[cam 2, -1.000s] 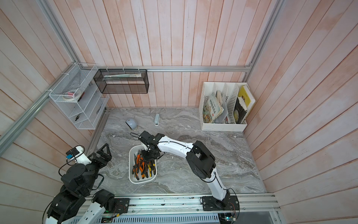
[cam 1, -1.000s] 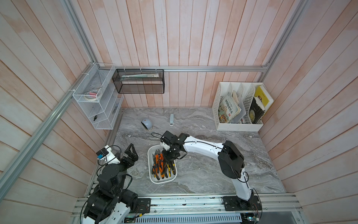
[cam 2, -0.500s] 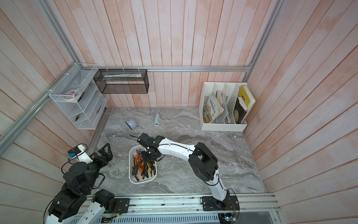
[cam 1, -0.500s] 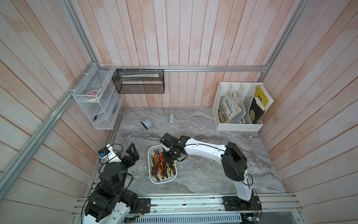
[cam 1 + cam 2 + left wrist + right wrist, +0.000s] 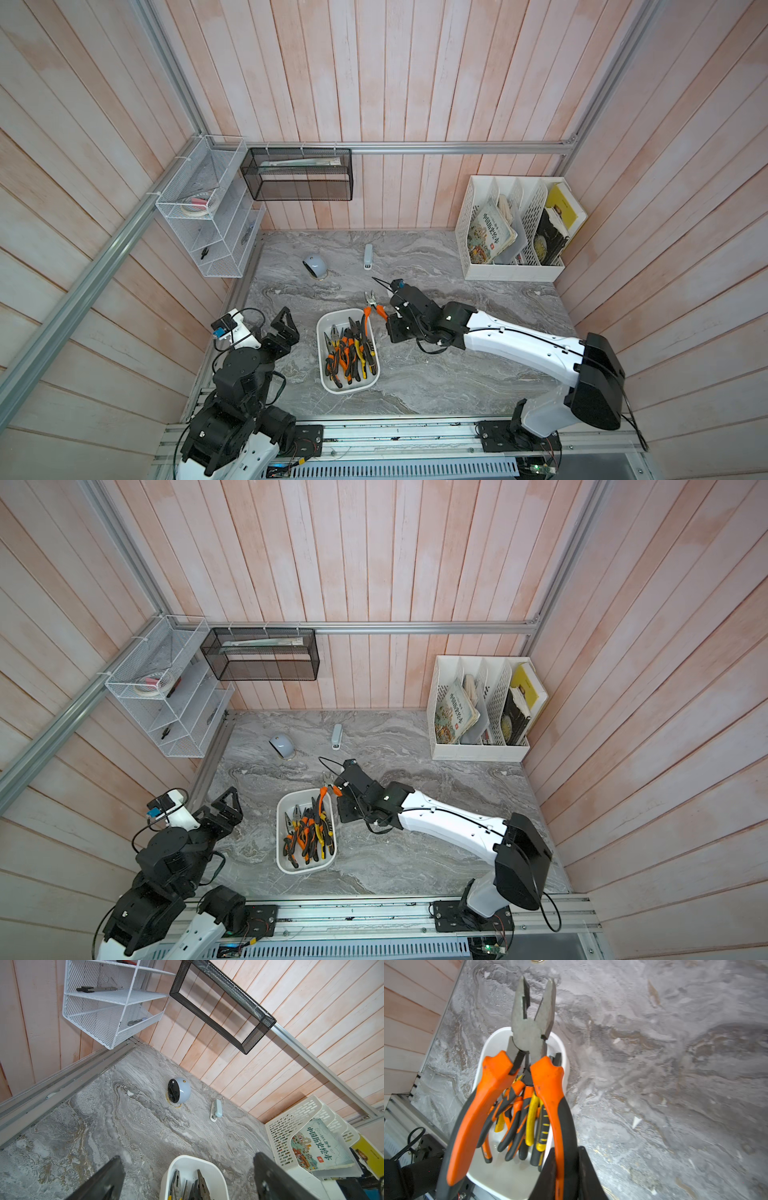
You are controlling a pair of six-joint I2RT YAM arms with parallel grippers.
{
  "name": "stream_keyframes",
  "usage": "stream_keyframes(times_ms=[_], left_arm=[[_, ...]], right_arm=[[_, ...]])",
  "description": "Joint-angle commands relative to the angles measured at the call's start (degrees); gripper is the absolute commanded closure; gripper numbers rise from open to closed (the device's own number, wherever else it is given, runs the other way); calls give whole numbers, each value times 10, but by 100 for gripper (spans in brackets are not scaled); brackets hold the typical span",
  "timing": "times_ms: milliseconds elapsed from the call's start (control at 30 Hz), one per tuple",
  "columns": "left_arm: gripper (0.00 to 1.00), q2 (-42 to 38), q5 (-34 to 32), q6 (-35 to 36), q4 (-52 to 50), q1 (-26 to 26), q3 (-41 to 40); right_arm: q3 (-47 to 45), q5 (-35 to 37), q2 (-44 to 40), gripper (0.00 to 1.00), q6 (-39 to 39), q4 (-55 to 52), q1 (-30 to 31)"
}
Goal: Take the pliers out of the storage box
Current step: Pick up the pliers from the storage box, then place the pliers at the center of the board.
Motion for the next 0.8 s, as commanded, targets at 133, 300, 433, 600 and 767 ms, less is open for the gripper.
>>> stream_keyframes(times_ms=[133, 300, 433, 600, 767], left_arm=[[0, 2, -10, -4, 1, -10, -4], [0, 2, -10, -5, 1, -13, -5], [0, 2, -10, -5, 1, -15, -5], [0, 2, -9, 0, 4, -16, -6], [0, 2, -8, 1, 5, -17, -6]], right_arm=[[-144, 27, -122, 100, -15, 4, -107], [-195, 36, -151, 100, -36, 7, -142], [-218, 36, -129, 100, -54, 25, -150], [-205, 7, -67, 100, -74, 33, -151], [-190, 2, -22, 100, -83, 46, -149]])
